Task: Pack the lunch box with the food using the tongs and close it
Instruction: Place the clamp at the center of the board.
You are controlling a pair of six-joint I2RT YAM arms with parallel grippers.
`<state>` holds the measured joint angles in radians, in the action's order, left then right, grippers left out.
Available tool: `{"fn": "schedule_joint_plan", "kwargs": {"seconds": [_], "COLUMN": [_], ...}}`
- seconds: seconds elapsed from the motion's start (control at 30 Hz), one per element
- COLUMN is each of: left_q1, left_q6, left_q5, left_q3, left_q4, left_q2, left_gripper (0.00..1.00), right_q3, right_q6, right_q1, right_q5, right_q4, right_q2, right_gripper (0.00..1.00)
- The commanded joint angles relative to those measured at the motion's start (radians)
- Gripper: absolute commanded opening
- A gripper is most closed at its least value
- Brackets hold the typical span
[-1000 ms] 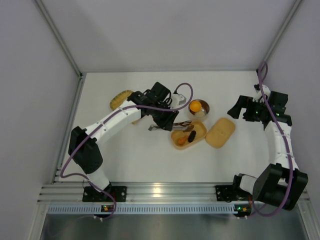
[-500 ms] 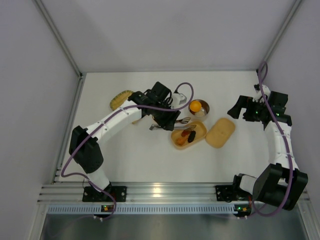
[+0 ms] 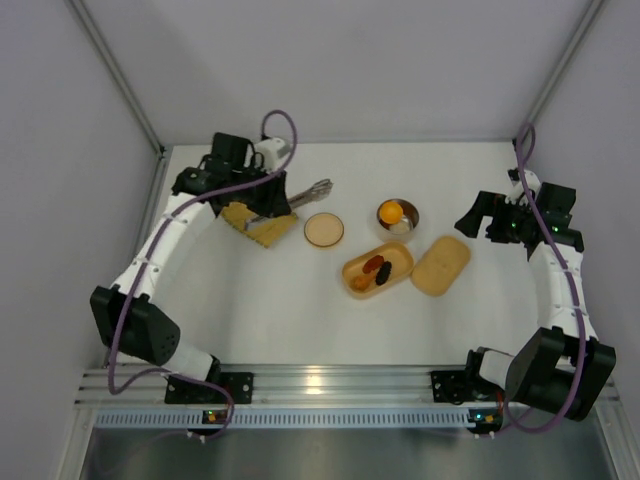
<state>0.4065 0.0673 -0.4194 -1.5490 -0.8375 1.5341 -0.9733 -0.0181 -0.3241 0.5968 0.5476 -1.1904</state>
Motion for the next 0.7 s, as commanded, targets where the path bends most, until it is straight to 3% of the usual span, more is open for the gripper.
{"fn": "schedule_joint_plan", "kwargs": {"seconds": [0.0,0.13,0.23,0.33,0.67], "left_q1": [-0.223,-0.516,-0.653,-0.722,-0.739], "left_q6": [-0.018,0.023,0.058,0.092,0.17], "left_q5": [-0.065,-0.042,-0.055,-0.059,-0.001], "left_q3": [0.039,0.11,0.119,0.101,-0.008], "left_q4": [0.031,0.121,0.17,0.204,0.25], "left_q2": [-0.072,-0.074,-0.008,0.084,0.378], "left_gripper": [0.33,0.33,0.32,0.32,0.33], "right_q3": [-0.008,-0.011,-0.015,-0.013,-0.013], "right_q6": [-0.011,-0.003,-0.003,-0.006,-0.009], "right_q1": [-0.015,-0.015,-0.015,-0.015,-0.013], "right_q5": [0.017,0.026,0.029,0.028,0.028], "right_q4": [-0.012,-0.015,-0.017,-0.017,-0.014], "right_q2": [0.025,0.015,0.014,0.012,0.002], "right_gripper": [0.99,0.99,0.99,0.99,0.99]}}
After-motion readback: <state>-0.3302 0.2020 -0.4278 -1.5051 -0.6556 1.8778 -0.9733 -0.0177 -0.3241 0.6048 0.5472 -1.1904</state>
